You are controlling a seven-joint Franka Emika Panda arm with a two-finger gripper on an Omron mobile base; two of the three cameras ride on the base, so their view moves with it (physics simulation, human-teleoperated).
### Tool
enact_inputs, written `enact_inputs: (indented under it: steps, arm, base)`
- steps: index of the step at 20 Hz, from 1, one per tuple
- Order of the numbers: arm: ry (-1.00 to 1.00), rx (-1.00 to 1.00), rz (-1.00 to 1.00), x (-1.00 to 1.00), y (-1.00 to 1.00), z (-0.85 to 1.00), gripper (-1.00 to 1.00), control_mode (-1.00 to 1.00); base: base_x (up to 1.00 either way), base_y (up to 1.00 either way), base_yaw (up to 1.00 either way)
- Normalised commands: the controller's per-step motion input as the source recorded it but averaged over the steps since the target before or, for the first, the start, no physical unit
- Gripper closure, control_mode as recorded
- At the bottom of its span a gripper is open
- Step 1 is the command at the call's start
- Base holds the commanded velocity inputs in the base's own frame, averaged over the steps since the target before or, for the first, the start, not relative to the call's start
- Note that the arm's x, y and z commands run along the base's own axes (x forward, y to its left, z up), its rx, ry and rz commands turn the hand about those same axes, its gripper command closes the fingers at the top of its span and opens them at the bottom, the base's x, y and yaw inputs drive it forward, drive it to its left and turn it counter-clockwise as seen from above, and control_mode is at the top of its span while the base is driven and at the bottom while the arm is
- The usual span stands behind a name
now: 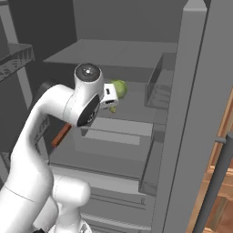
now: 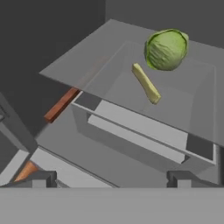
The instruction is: Pick the egg and butter from the fridge and place them by the bowl for mixing.
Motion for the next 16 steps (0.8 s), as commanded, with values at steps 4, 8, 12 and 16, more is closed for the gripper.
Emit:
enact_inputs:
  steps: [4, 8, 12, 16]
  arm:
    - [0.00, 0.04, -0.01, 0.41, 0.13, -0.17, -1.00, -1.00]
    - [0.02, 0.00, -0.01, 0.59, 0.02, -0.06, -1.00, -1.00]
    - [0.07, 0.00, 0.00, 0.65, 0.00, -0.10, -1.00, -1.00]
    - [0.00, 0.00, 0.00, 0.48, 0.00, -0.38, -1.00, -1.00]
  base:
    - [0.00, 0.00, 0.00]
    - [0.00, 0.00, 0.00]
    - [0.00, 0.00, 0.00]
    - [0.00, 0.00, 0.00]
